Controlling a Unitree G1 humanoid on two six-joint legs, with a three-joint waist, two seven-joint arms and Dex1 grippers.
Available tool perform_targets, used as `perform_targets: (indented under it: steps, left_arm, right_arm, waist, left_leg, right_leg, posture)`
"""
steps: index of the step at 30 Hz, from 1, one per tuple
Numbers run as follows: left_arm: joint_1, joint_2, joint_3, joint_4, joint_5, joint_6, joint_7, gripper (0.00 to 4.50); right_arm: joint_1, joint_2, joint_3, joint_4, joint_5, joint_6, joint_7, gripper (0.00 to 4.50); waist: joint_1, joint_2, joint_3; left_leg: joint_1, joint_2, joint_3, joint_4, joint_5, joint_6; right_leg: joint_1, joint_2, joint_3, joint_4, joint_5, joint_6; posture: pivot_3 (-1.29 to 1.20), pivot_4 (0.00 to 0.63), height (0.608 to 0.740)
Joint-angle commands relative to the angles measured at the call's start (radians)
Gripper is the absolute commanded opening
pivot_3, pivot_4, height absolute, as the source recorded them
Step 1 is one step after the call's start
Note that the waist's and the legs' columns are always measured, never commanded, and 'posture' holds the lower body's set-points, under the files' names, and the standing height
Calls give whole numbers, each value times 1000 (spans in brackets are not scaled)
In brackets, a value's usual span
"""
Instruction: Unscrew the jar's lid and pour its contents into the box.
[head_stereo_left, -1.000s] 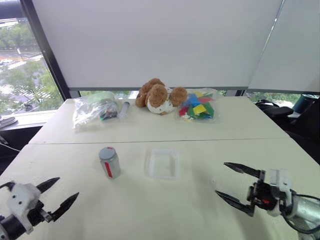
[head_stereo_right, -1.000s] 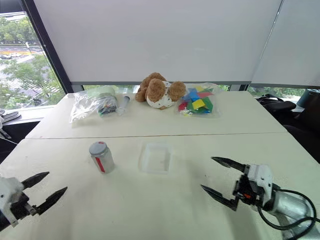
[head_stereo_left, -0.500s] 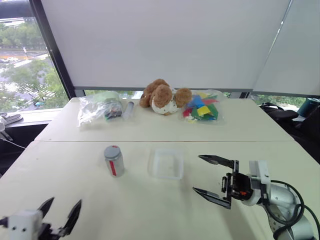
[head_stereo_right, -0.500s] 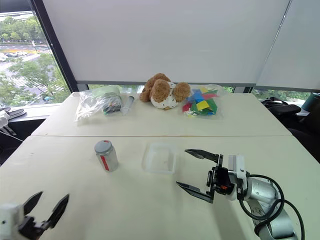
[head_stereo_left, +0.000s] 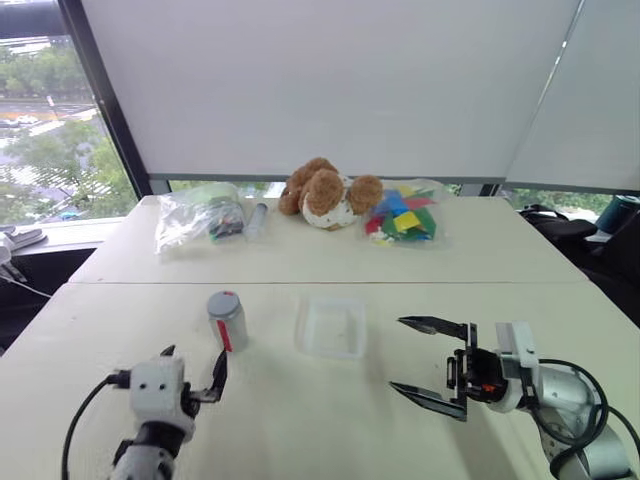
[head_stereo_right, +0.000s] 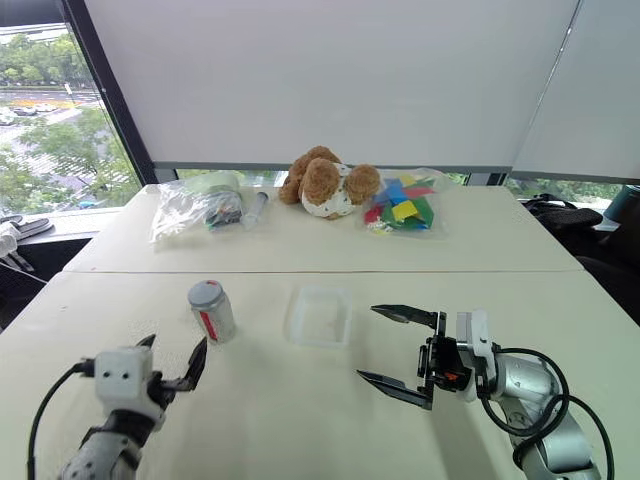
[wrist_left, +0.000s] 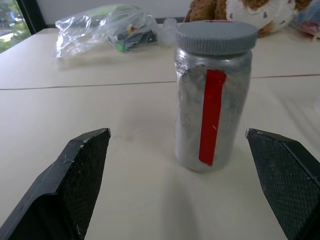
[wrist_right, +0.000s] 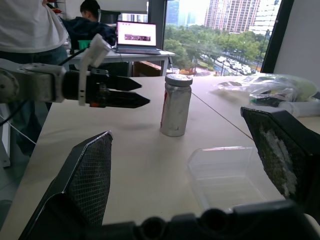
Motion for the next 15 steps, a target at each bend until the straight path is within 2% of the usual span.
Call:
perform_targets:
  steps: [1, 15]
  left_arm:
    - [-50, 7, -47, 36, 46, -23, 7, 4469]
    - [-278, 4, -62, 318, 85, -173, 26, 4469]
  right_arm:
    - [4, -11, -33, -9, 29, -7, 11, 4500]
    - [48, -11, -51, -42, 23, 3, -11, 4500]
  waist:
    - [-1, 0, 0]
    - [0, 0, 0]
  left_leg:
    - [0, 0, 0, 0, 0, 0]
    - [1, 0, 0, 0, 0, 0]
  right_leg:
    - [0, 0, 0, 0, 0, 0]
    - [0, 1, 0, 2, 0, 0]
  posture:
    - [0, 150, 740]
    - [0, 150, 740]
